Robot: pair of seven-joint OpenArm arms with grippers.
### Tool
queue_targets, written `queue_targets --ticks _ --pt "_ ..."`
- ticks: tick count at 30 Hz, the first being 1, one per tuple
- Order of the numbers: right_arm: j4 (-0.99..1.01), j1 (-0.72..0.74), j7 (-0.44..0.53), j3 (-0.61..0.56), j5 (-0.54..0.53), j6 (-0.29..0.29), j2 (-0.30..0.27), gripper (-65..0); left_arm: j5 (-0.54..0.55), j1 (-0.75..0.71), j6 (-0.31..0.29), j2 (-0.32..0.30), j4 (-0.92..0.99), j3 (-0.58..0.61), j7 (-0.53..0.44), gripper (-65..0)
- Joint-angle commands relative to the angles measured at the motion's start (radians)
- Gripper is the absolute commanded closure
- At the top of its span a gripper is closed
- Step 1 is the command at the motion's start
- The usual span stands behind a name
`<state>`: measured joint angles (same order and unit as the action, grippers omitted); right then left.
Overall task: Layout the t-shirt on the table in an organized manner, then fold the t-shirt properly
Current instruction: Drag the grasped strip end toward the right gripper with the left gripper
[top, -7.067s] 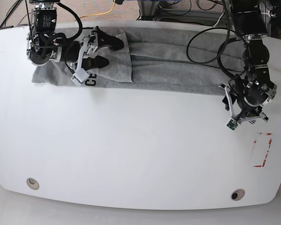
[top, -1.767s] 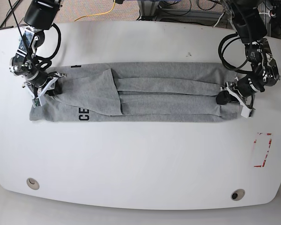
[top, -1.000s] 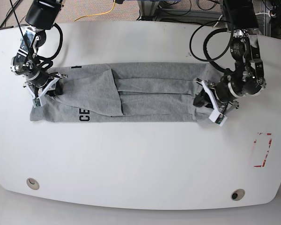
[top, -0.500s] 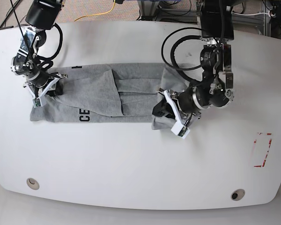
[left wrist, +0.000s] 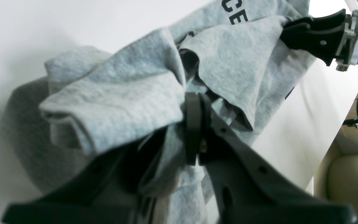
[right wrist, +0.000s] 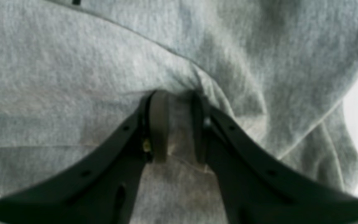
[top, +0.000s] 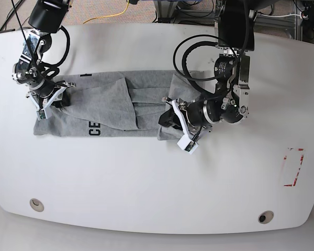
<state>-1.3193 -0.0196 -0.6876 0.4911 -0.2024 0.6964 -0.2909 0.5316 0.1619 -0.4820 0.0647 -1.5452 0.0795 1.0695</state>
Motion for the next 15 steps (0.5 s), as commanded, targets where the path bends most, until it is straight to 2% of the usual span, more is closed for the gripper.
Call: queue_targets --ticks 1,4,11,15 --pt "0.007 -0.007 -0.076 -0.006 0.047 0.002 0.002 -13.2 0.023 0.021 -0.004 0.005 -0.015 -0.001 -0.021 -5.0" --pt "0.005 -0.007 -0.076 -0.006 0.045 0.002 0.002 -13.2 0.023 0.021 -0.002 0.005 -0.013 -0.001 -0.021 -6.3" --pt "0.005 -0.009 -0.076 -0.006 0.024 0.002 0.002 -13.2 0.023 0.021 -0.001 0.011 -0.013 0.029 -0.021 -24.4" --pt "0.005 -0.009 -0.102 -0.006 0.007 0.002 -0.001 -13.2 0.023 0.024 -0.001 0.044 -0.013 0.061 -0.021 -26.7"
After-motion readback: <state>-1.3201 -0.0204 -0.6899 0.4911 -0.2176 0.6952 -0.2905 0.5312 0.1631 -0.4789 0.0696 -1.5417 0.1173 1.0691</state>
